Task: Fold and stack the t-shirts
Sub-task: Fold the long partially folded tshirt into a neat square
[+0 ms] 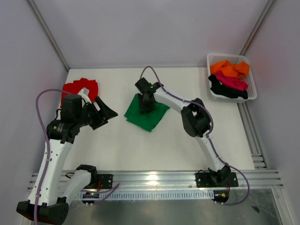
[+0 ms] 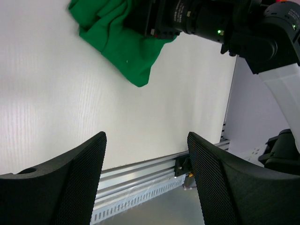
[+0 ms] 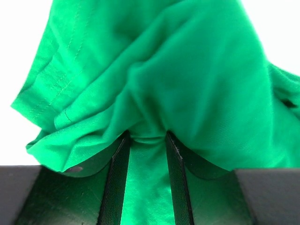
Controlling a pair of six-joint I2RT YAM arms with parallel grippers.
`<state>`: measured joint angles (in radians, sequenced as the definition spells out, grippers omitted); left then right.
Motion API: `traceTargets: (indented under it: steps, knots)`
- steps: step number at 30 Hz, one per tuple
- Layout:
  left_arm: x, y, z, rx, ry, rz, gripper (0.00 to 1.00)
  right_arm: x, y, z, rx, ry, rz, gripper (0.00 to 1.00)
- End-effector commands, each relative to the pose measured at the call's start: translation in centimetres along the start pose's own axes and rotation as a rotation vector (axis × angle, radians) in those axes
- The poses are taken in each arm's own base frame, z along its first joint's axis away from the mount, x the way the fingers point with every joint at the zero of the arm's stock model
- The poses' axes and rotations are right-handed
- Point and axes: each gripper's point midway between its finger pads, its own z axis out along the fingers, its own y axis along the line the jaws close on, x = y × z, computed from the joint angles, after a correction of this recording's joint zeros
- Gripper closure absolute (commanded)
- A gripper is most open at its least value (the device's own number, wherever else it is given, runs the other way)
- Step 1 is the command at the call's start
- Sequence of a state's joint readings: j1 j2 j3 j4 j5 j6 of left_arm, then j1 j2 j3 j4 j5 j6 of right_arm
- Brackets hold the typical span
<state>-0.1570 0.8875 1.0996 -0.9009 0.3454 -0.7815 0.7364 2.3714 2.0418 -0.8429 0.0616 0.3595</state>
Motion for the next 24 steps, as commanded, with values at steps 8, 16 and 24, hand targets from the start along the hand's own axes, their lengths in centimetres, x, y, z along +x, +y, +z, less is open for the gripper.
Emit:
traceTargets:
  steps: [8,16,24]
  knots:
    - [-1.0,-1.6,-2.7,0.031,-0.076,0.018,0.27,4.8,-8.0,2.1,0.062,0.179,0.884,0.59]
    - [-0.9,-1.4,-3.3,0.026,-0.099,0.011,0.27,7.5,-8.0,1.6,0.092,0.202,1.232,0.59]
    - [-0.4,-0.9,-2.5,0.029,-0.084,-0.005,0.26,0.6,-7.2,-1.0,-0.049,-0.057,0.932,0.59]
